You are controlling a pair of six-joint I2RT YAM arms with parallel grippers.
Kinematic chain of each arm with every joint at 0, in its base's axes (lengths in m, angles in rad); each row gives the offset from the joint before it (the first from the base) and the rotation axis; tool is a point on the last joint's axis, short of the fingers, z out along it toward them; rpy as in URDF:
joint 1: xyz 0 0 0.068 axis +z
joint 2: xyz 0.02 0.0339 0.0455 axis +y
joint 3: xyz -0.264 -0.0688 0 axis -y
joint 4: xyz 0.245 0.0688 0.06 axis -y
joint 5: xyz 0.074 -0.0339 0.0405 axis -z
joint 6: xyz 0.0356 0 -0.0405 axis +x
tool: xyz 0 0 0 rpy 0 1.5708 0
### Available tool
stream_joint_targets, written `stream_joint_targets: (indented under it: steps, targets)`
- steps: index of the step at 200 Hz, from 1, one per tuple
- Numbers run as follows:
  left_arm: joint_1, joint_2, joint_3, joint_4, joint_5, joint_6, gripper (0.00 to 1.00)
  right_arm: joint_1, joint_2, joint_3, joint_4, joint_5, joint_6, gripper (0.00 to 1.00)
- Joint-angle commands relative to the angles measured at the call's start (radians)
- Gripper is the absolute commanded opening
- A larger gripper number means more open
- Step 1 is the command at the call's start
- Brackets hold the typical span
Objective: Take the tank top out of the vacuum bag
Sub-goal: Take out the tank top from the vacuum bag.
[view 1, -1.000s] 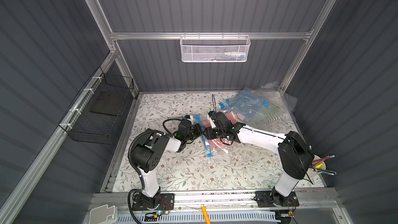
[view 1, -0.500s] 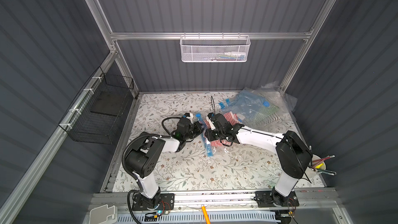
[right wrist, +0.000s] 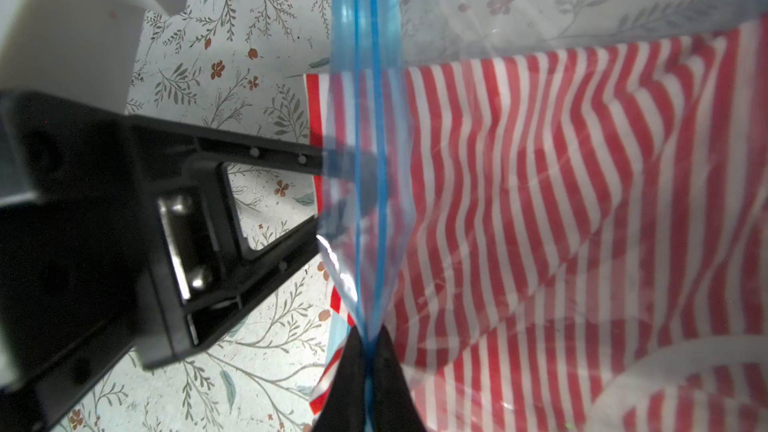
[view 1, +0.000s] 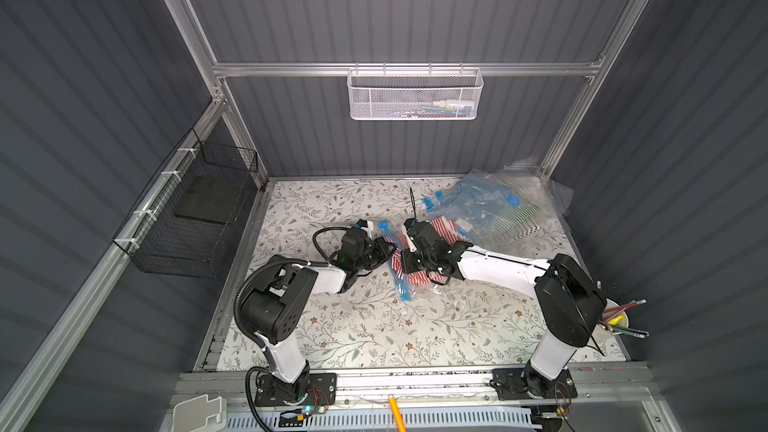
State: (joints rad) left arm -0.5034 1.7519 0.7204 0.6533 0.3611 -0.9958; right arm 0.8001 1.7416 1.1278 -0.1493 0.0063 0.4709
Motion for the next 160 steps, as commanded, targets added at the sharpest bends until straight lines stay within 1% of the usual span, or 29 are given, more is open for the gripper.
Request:
stream_joint_targets:
  steps: [1,34,71,86,109,130,160]
  targets:
    - [0.025,-0.023,-0.006,-0.051,0.069,0.05,0.0,0.0,-0.016,0.001,-0.004,0.008,0.008,0.1]
    - [0.067,-0.011,-0.01,-0.066,0.11,0.066,0.0,-0.002,-0.017,-0.003,0.002,0.012,0.013,0.08]
    - [0.072,-0.027,0.009,-0.132,0.091,0.115,0.0,-0.007,-0.027,-0.014,0.003,0.024,0.02,0.08]
    - [0.073,-0.039,0.01,-0.143,0.09,0.125,0.0,-0.009,-0.028,-0.014,-0.005,0.037,0.028,0.06]
    - [0.072,-0.062,0.03,-0.195,0.097,0.158,0.0,-0.013,0.001,0.033,-0.082,0.106,0.046,0.0]
    - [0.072,-0.107,0.045,-0.26,0.108,0.196,0.0,-0.018,0.031,0.066,-0.139,0.173,0.059,0.0]
    - [0.088,-0.16,0.087,-0.435,0.086,0.298,0.0,-0.024,0.04,0.08,-0.174,0.233,0.079,0.0]
